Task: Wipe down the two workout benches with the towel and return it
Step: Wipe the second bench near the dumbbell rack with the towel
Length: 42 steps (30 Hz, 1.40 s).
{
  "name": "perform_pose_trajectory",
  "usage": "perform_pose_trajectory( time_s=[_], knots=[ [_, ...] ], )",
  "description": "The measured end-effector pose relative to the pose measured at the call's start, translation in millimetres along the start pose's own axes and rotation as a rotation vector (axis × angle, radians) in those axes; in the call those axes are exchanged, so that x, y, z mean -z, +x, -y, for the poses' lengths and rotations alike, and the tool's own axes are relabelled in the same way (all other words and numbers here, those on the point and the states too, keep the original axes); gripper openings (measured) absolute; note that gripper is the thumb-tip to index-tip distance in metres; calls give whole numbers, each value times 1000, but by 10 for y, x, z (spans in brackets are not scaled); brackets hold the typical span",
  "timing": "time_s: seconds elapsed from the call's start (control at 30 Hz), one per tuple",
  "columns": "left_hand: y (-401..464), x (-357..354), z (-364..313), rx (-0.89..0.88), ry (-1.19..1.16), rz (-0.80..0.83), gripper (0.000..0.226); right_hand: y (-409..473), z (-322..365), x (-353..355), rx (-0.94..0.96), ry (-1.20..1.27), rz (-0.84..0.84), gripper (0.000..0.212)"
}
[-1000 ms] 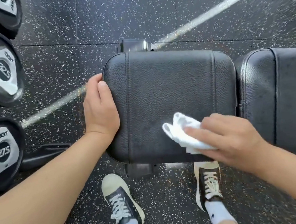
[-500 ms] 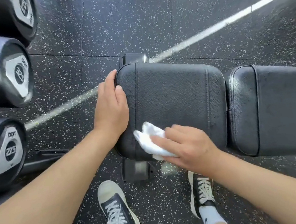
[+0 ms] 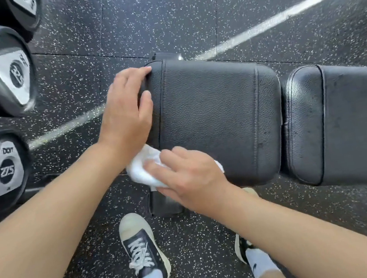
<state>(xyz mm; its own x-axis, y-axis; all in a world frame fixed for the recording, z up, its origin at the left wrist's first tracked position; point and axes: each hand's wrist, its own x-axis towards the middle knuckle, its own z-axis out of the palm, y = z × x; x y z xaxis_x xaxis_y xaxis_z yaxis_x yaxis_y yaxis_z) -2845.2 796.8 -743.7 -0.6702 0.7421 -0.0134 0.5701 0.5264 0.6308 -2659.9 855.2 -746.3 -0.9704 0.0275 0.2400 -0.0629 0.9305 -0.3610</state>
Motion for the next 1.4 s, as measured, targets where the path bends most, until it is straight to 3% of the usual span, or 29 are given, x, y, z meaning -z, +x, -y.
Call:
perform_pose_trajectory(
  time_s=[0.2,0.3,0.4,0.57,0.7,0.83,0.93,1.07,1.2,1.27,1.4],
  knots=[
    [287,92,-209,-43,84,107,36,-109,-363,250,-23,-23,55,32],
    [420,-54,-412,-55,150,163,40,-480,-1013,626,-262,-113,-42,35],
    [521,-316,-592,59,268,140,41,-703,-1584,924,-551,-194,-105,30],
    [524,-620,-678,197,406,-2,41,-702,-1397,738,-726,-118,-202,30],
    [517,-637,-666,183,413,-34,38,-1014,-691,533,-695,-66,-136,37],
    [519,-650,-678,175,444,-48,36,-1344,-446,518,-656,8,-98,37],
    [530,-656,-687,174,449,-57,35,-1153,-674,589,-615,-42,-120,31],
    [540,-658,-718,165,465,-52,36,-239,-1477,743,-899,-122,-284,34],
    [549,-653,-737,164,463,-59,38,586,-2205,744,-1014,40,-113,16],
    [554,-652,-739,162,464,-57,38,612,-2245,724,-997,116,-86,19],
    [555,-666,-712,146,462,-72,37,7,-1652,748,-894,-49,-105,35]
  ],
)
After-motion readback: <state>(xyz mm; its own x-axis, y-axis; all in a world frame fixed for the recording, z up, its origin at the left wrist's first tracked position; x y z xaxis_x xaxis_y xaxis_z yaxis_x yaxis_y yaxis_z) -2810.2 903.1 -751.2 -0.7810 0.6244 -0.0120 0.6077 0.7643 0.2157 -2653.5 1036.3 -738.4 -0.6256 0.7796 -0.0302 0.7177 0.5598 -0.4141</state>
